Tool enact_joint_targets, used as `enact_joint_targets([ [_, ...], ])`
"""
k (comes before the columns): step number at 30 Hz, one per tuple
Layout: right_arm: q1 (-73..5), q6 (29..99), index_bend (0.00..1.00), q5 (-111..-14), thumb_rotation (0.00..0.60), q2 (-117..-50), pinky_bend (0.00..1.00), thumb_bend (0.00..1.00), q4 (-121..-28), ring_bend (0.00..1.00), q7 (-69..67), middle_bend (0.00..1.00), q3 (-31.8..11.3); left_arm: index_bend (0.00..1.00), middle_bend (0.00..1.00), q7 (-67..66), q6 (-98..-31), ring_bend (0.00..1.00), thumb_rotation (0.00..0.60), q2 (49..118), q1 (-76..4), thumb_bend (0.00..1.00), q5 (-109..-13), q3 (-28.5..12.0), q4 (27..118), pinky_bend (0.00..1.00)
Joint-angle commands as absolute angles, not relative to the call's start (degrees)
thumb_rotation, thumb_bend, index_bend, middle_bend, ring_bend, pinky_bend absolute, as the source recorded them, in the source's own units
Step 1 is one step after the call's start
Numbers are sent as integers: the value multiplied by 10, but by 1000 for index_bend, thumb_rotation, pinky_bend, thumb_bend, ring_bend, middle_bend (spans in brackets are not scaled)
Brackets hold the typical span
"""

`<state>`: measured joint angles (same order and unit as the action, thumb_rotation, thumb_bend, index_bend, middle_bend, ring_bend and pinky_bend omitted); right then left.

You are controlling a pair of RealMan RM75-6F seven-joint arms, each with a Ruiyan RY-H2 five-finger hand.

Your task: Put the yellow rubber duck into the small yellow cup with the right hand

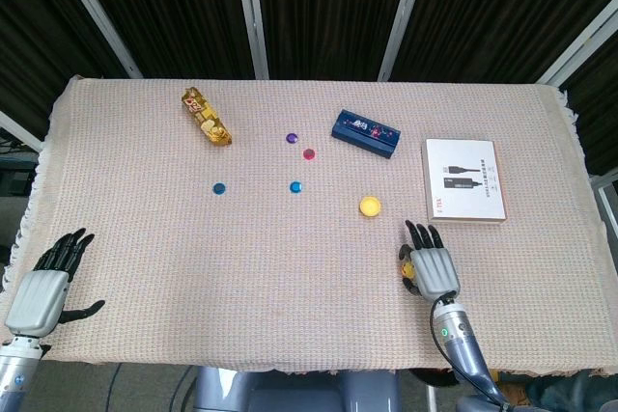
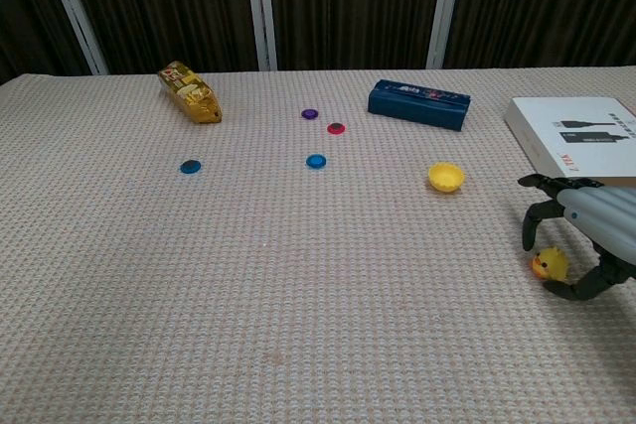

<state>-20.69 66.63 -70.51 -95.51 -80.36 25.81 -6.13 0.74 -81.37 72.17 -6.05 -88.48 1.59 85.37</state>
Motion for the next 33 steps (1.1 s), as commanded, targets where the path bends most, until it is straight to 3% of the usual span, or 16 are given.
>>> enact_joint_targets([
  [1, -207, 666, 422, -703, 600, -952, 0, 236, -802, 0, 259, 0, -61, 0, 0, 7, -814, 0, 600, 722, -60, 0, -885, 16, 854, 161],
  [14, -207, 664, 493, -697, 600, -945, 0, 238, -804, 0, 250, 0, -60, 0, 0, 9, -812, 0, 600, 720, -61, 0, -885, 17, 856, 162],
  [33, -227, 671, 500, -698, 600, -940, 0, 237, -835, 0, 254, 0, -85, 0, 0, 6, -813, 0, 600, 720, -62, 0, -887, 18, 858, 162],
])
